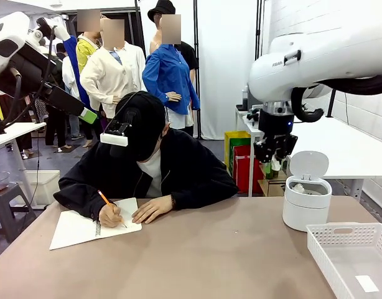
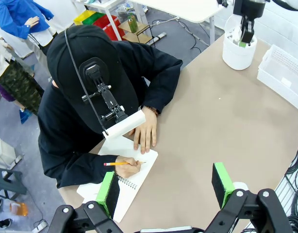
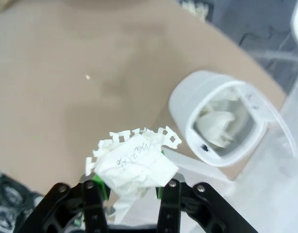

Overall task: Sort the paper based on its condition.
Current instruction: If a person hands you a paper, place it in the Organizing basket , and if it's crumpled, put it in the Trash can.

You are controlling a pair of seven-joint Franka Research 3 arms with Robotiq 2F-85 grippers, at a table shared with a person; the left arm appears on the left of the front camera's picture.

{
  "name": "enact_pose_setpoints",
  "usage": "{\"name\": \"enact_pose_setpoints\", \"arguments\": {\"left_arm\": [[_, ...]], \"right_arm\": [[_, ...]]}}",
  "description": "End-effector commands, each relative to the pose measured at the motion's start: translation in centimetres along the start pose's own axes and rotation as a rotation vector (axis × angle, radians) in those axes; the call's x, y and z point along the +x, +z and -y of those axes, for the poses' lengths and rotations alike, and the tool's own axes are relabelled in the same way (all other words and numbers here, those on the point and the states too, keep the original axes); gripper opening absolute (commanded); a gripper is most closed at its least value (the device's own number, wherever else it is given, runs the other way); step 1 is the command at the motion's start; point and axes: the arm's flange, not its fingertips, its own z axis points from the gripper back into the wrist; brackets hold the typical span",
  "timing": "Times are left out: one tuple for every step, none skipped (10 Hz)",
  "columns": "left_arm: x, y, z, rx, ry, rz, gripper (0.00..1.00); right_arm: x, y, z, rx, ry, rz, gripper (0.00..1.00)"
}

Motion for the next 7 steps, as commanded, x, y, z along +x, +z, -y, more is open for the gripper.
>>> {"name": "enact_pose_setpoints", "arguments": {"left_arm": [[-0.1, 0.0, -0.1, -0.003, 0.003, 0.006, 1.00], [-0.1, 0.0, -0.1, -0.003, 0.003, 0.006, 1.00], [-0.1, 0.0, -0.1, -0.003, 0.003, 0.006, 1.00], [-0.1, 0.0, -0.1, -0.003, 0.003, 0.006, 1.00], [-0.1, 0.0, -0.1, -0.003, 0.003, 0.006, 1.00], [-0.1, 0.0, -0.1, -0.003, 0.003, 0.006, 1.00], [-0.1, 0.0, -0.1, -0.003, 0.003, 0.006, 1.00]], "right_arm": [[-0.4, 1.0, 0.3, -0.067, -0.212, 0.037, 0.42], [-0.8, 2.2, 0.9, -0.073, -0.300, 0.042, 0.42], [-1.0, 2.6, 2.0, -0.103, -0.360, 0.046, 0.42], [-1.4, 2.5, 3.1, -0.091, -0.401, 0.034, 0.42], [-2.0, 1.8, 4.6, -0.126, -0.439, 0.036, 0.42], [-2.4, 1.2, 6.1, -0.121, -0.461, 0.023, 0.42], [-2.9, 0.3, 7.4, -0.119, -0.487, 0.012, 0.42]]}}
